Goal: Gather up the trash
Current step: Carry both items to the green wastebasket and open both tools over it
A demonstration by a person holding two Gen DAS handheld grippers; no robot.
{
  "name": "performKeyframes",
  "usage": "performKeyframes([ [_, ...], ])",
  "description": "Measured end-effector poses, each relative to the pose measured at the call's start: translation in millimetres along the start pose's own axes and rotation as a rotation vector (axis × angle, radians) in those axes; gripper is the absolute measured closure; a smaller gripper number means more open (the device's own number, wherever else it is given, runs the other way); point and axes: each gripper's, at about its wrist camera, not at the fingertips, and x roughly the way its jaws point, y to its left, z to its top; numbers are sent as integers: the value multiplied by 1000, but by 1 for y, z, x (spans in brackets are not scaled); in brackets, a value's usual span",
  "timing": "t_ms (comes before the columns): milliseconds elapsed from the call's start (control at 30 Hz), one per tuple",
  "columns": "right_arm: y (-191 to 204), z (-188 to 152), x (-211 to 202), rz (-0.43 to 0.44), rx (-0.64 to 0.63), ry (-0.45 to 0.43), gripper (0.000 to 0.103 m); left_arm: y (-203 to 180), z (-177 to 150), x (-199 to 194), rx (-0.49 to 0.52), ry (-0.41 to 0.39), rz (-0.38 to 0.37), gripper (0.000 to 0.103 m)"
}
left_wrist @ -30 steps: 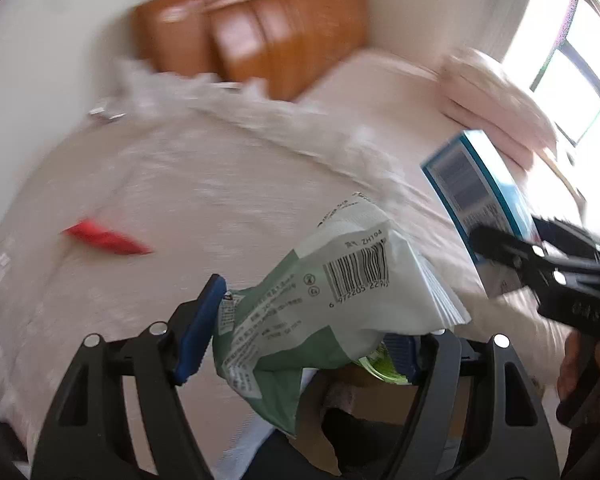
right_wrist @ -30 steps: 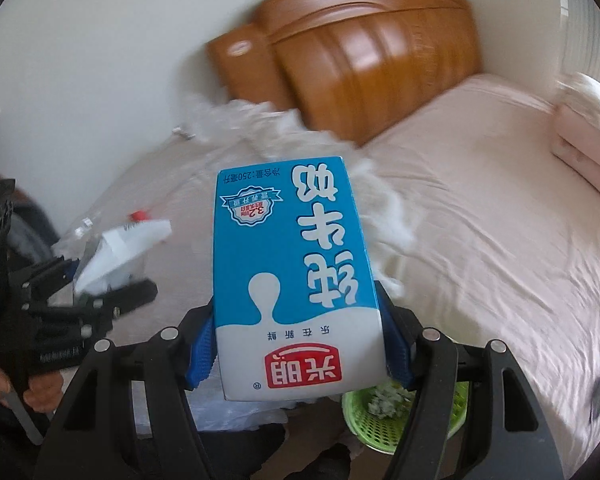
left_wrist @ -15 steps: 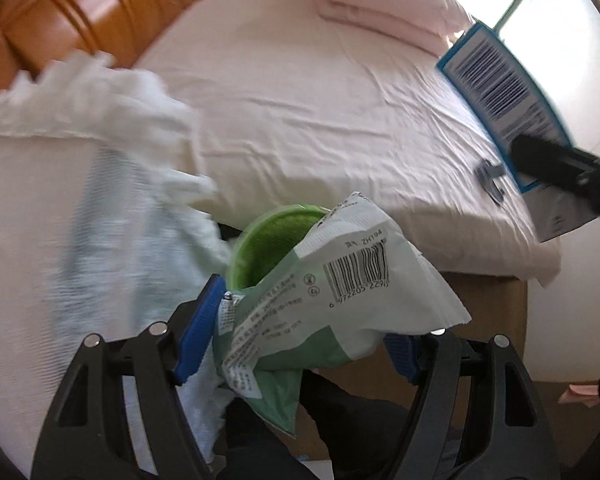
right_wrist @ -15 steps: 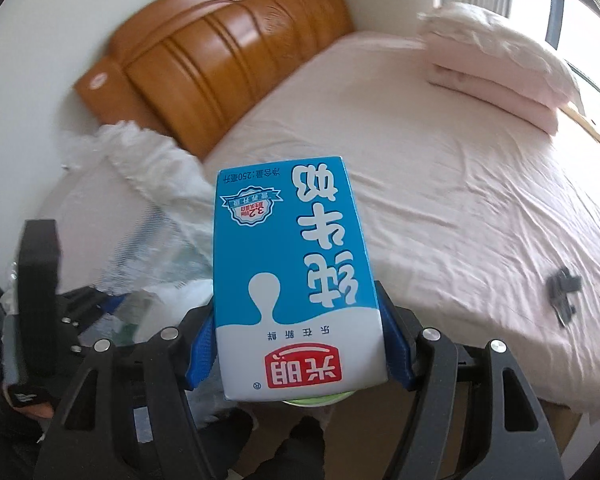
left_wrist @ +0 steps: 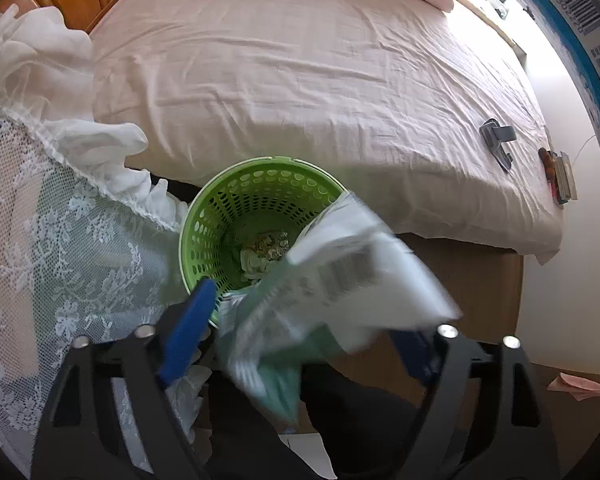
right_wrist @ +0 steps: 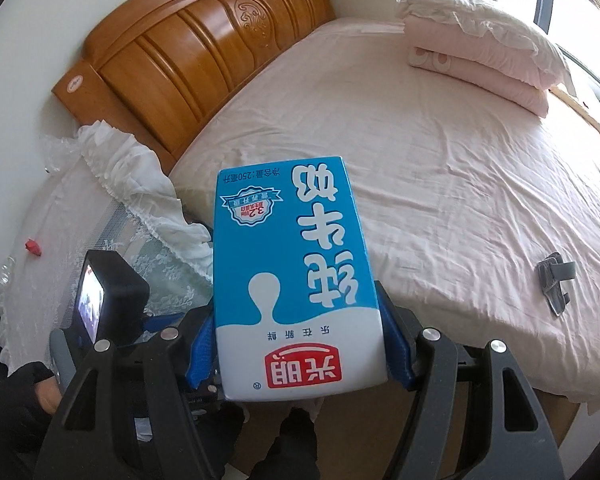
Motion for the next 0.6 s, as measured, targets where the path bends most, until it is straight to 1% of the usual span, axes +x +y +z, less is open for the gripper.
performKeyframes([
  [33,1,0,1,1,0,2,35,-1,1,1,0,-3,5,16],
  [67,1,0,2,1,-1,6,35,-1,0,0,-1,-7,11,11],
  [100,2,1,4,1,-2,9,35,-1,0,-2,-3,-12,15,10],
  [267,5,2,11,9,-13,21,34,1,-1,-9,-16,-17,29,9],
  [367,6,2,18,16,-18,30,34,5,-4,-20,-24,-35,42,9],
  [500,7,1,36,35,-16,62,34,9,-9,-49,-29,-101,83,9],
  [600,12,-4,59,65,-7,102,34,15,-18,-81,-44,-162,104,9],
])
